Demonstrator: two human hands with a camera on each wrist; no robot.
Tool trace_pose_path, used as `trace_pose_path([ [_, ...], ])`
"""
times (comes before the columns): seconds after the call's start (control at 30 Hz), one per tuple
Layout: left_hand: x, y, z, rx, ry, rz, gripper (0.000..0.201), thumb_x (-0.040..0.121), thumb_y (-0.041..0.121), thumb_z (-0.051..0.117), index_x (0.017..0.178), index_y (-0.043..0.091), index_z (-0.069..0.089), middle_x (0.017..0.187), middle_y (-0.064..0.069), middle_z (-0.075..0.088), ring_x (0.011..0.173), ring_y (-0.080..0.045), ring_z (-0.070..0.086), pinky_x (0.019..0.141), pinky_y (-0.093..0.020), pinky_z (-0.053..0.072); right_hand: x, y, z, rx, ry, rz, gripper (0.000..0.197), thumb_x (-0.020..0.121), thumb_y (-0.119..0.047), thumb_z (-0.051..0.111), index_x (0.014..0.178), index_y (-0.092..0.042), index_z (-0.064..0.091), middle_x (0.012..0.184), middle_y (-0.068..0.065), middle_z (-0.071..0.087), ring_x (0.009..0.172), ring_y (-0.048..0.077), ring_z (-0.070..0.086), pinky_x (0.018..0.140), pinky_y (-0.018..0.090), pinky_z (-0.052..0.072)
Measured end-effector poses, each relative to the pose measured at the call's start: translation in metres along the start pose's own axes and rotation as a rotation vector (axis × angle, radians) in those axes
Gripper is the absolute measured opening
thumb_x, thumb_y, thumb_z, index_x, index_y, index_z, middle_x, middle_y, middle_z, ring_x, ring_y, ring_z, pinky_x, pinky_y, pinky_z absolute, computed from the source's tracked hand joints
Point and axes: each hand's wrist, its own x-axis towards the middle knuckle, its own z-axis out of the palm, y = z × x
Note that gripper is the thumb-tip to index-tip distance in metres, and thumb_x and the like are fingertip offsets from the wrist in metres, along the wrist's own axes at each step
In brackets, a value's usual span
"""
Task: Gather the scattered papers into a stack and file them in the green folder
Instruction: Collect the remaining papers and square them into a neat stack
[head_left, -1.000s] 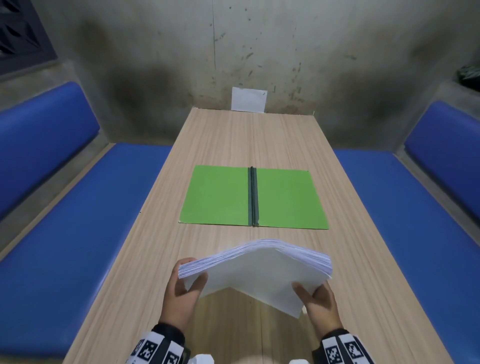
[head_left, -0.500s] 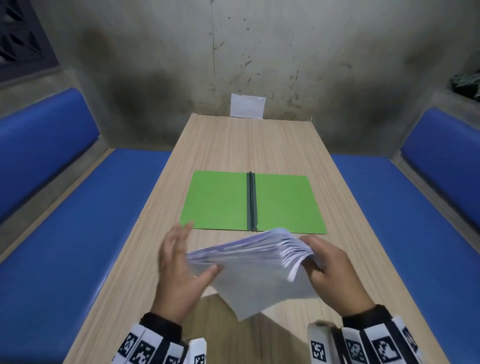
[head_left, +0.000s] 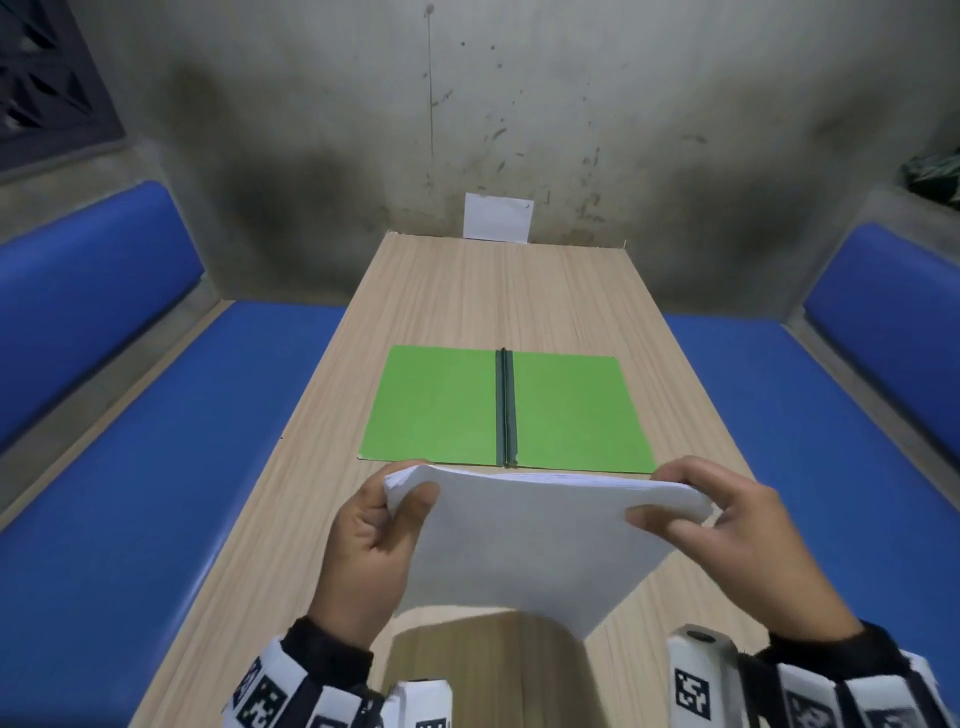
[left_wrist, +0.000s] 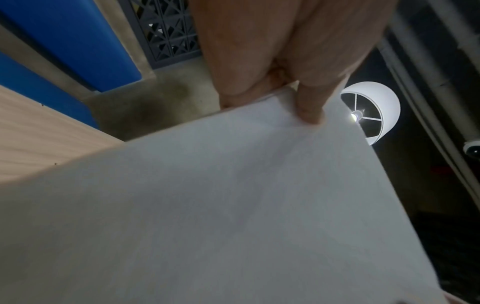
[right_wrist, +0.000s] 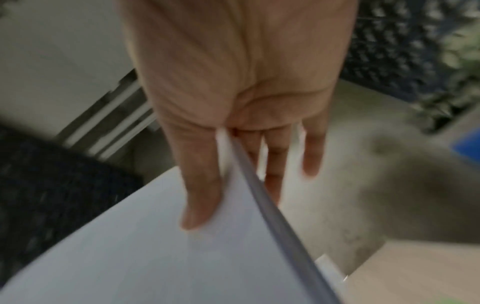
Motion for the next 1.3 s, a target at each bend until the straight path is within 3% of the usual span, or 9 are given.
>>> trace_pose_path([
  [0.1, -0.001, 0.010, -0.004, -0.008, -0.027, 0.039, 0.004, 0.083, 0.027, 0.065, 0.080, 0.026, 0.067, 0.077, 0.014, 0.069, 0.074, 0.003, 0.061, 0.068, -0.008, 0.047, -0.003, 0.001, 0.002, 0.483, -0.008, 0.020, 0.023, 0.066, 0.005, 0.073, 0.059, -0.013, 0.061, 0.061, -0.008, 0.063, 0.056, 0.000, 0.054, 0.052, 0.007, 0.041],
  [0.2, -0.006, -0.002, -0.010, -0.027, -0.048, -0.048, 0.022, 0.079, 0.012, 0.059, 0.073, 0.032, 0.069, 0.071, 0.017, 0.069, 0.067, 0.005, 0.060, 0.062, -0.008, 0.047, -0.007, 0.016, 0.026, 0.693, -0.019, 0.090, 0.017, 0.057, -0.005, 0.072, 0.057, -0.020, 0.063, 0.066, -0.006, 0.067, 0.061, 0.005, 0.060, 0.055, 0.012, 0.047],
  [0.3, -0.014, -0.025, -0.014, -0.025, -0.087, -0.227, 0.014, 0.064, 0.024, 0.078, 0.075, 0.030, 0.073, 0.075, 0.010, 0.074, 0.067, -0.001, 0.064, 0.059, -0.011, 0.049, -0.011, 0.047, 0.056, 0.688, -0.103, 0.225, 0.023, 0.053, -0.016, 0.086, 0.069, -0.018, 0.069, 0.072, -0.002, 0.072, 0.067, 0.010, 0.065, 0.058, 0.017, 0.051],
  [0.4, -0.020, -0.052, -0.017, -0.026, -0.125, -0.414, 0.035, 0.043, 0.037, 0.076, 0.077, 0.026, 0.075, 0.079, 0.003, 0.077, 0.069, -0.007, 0.070, 0.057, -0.018, 0.054, -0.015, 0.069, 0.078, 0.667, -0.158, 0.351, 0.025, 0.061, -0.008, 0.078, 0.085, -0.015, 0.072, 0.087, 0.005, 0.077, 0.080, 0.015, 0.070, 0.065, 0.025, 0.056],
  [0.53, -0.022, -0.078, -0.019, -0.010, -0.141, -0.552, 0.030, 0.052, 0.019, 0.079, 0.081, 0.020, 0.074, 0.081, 0.002, 0.077, 0.072, -0.008, 0.071, 0.059, -0.020, 0.056, -0.015, 0.093, 0.098, 0.664, -0.176, 0.435, 0.028, 0.060, -0.007, 0.077, 0.085, -0.018, 0.072, 0.089, 0.005, 0.076, 0.081, 0.013, 0.070, 0.074, 0.033, 0.057],
  [0.67, -0.023, -0.099, -0.022, 0.067, -0.157, -0.641, 0.019, 0.064, 0.005, 0.078, 0.078, 0.018, 0.073, 0.078, 0.004, 0.077, 0.073, -0.006, 0.070, 0.058, -0.019, 0.054, -0.017, 0.114, 0.115, 0.592, -0.230, 0.502, 0.022, 0.064, 0.000, 0.076, 0.077, -0.015, 0.067, 0.065, -0.005, 0.072, 0.066, 0.012, 0.065, 0.056, 0.020, 0.052],
  [0.97, -0.016, -0.088, -0.020, 0.134, -0.122, -0.613, 0.032, 0.053, 0.010, 0.077, 0.085, 0.010, 0.069, 0.076, -0.003, 0.073, 0.075, -0.015, 0.067, 0.056, -0.019, 0.053, -0.016, 0.109, 0.109, 0.675, -0.155, 0.495, 0.038, 0.056, -0.010, 0.074, 0.092, 0.000, 0.066, 0.078, 0.005, 0.073, 0.077, 0.021, 0.067, 0.059, 0.024, 0.053],
  [1.17, 0.001, -0.048, -0.008, -0.013, -0.094, -0.436, 0.043, 0.040, 0.025, 0.082, 0.081, 0.021, 0.072, 0.079, 0.002, 0.077, 0.068, -0.007, 0.070, 0.057, -0.019, 0.055, -0.001, 0.061, 0.080, 0.795, -0.054, 0.291, 0.035, 0.064, -0.007, 0.080, 0.097, -0.006, 0.068, 0.088, 0.008, 0.076, 0.078, 0.016, 0.072, 0.061, 0.020, 0.054],
  [1.3, 0.005, -0.045, -0.006, -0.047, -0.073, -0.433, 0.042, 0.039, 0.032, 0.079, 0.078, 0.020, 0.073, 0.077, -0.001, 0.076, 0.066, -0.010, 0.070, 0.054, -0.019, 0.055, 0.001, 0.058, 0.081, 0.749, -0.071, 0.329, 0.029, 0.068, -0.002, 0.078, 0.095, -0.011, 0.069, 0.087, 0.006, 0.077, 0.078, 0.015, 0.071, 0.061, 0.021, 0.055],
])
